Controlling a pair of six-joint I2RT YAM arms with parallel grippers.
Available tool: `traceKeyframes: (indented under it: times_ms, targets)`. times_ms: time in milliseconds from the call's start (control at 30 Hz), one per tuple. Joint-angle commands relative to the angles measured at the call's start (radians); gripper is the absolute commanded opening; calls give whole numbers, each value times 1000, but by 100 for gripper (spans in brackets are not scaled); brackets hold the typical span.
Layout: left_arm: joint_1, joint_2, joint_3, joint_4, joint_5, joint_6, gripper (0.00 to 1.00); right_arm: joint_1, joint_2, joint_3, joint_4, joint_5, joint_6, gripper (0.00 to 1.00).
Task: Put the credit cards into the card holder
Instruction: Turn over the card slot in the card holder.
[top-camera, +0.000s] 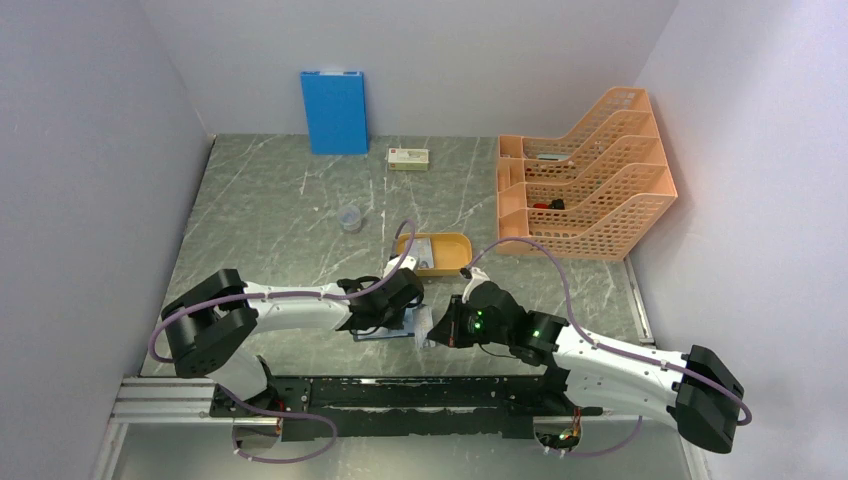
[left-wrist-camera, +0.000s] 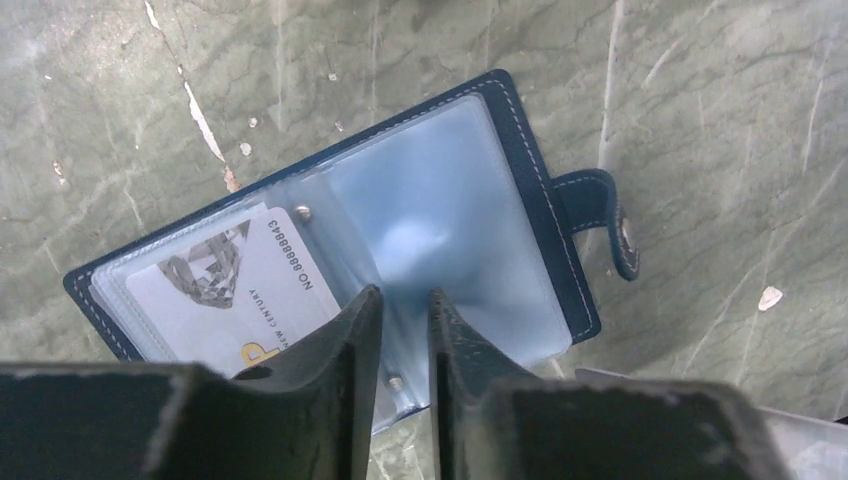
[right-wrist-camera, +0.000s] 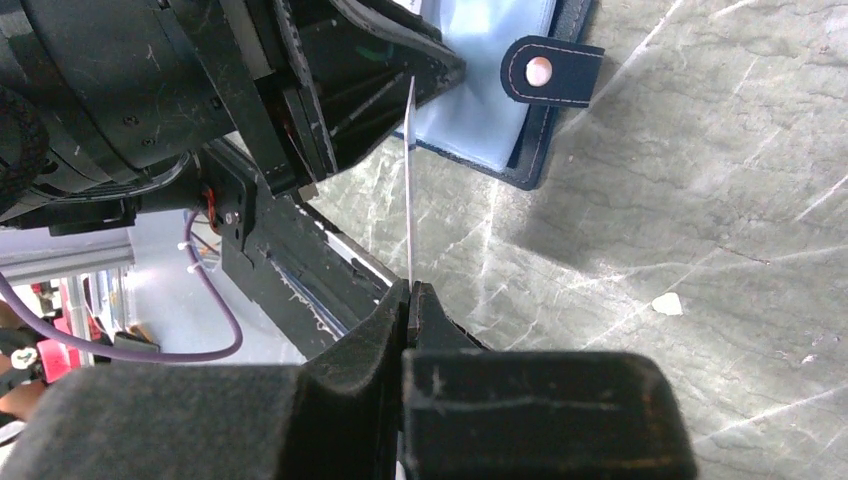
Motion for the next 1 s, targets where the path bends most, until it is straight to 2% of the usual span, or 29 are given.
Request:
traceKeyframes:
  times_ms: [0, 100, 333, 733, 967]
  targets:
    - [6, 38, -26, -28, -16, -6, 21, -7, -4, -1, -9, 17, -7, 0]
    - [6, 25, -52, -33, -27, -18, 12, -7, 10, -1, -3, 11, -8, 0]
    - [6, 6, -98, -22, -42, -28, 5, -21, 41, -18, 36, -14, 25, 0]
    - [11, 21, -123, 5, -38, -33, 5, -91, 18, -120, 147, -121, 121, 0]
    - [14, 23, -128, 12, -31, -35, 5, -97, 47, -117, 196, -153, 125, 0]
